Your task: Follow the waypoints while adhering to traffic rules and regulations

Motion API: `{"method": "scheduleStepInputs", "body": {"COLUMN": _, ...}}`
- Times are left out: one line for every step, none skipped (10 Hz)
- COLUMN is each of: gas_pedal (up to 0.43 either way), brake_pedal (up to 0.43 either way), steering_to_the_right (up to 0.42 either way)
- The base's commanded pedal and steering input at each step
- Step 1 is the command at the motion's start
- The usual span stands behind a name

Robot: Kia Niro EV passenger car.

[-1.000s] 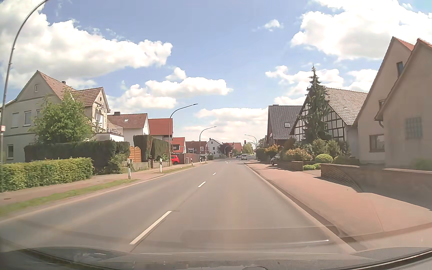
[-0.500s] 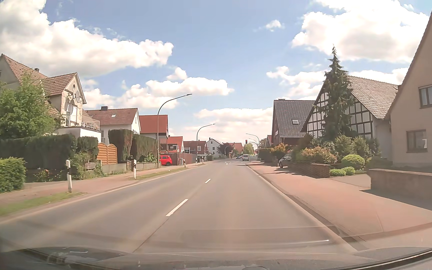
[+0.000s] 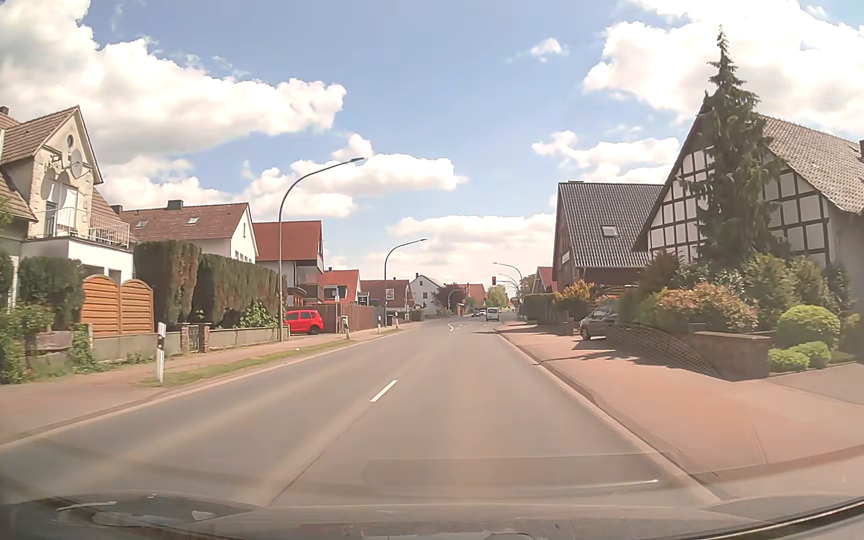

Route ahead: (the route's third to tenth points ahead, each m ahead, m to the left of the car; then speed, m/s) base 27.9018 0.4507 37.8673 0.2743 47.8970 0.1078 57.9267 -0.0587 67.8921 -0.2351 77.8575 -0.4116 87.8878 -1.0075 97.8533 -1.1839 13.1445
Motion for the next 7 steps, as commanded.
{"method": "scheduleStepInputs", "body": {"gas_pedal": 0.138, "brake_pedal": 0.0, "steering_to_the_right": 0.0}}
{"method": "scheduleStepInputs", "body": {"gas_pedal": 0.067, "brake_pedal": 0.0, "steering_to_the_right": 0.0}}
{"method": "scheduleStepInputs", "body": {"gas_pedal": 0.0, "brake_pedal": 0.0, "steering_to_the_right": 0.0}}
{"method": "scheduleStepInputs", "body": {"gas_pedal": 0.0, "brake_pedal": 0.0, "steering_to_the_right": 0.0}}
{"method": "scheduleStepInputs", "body": {"gas_pedal": 0.0, "brake_pedal": 0.0, "steering_to_the_right": 0.0}}
{"method": "scheduleStepInputs", "body": {"gas_pedal": 0.0, "brake_pedal": 0.0, "steering_to_the_right": 0.0}}
{"method": "scheduleStepInputs", "body": {"gas_pedal": 0.0, "brake_pedal": 0.0, "steering_to_the_right": 0.0}}
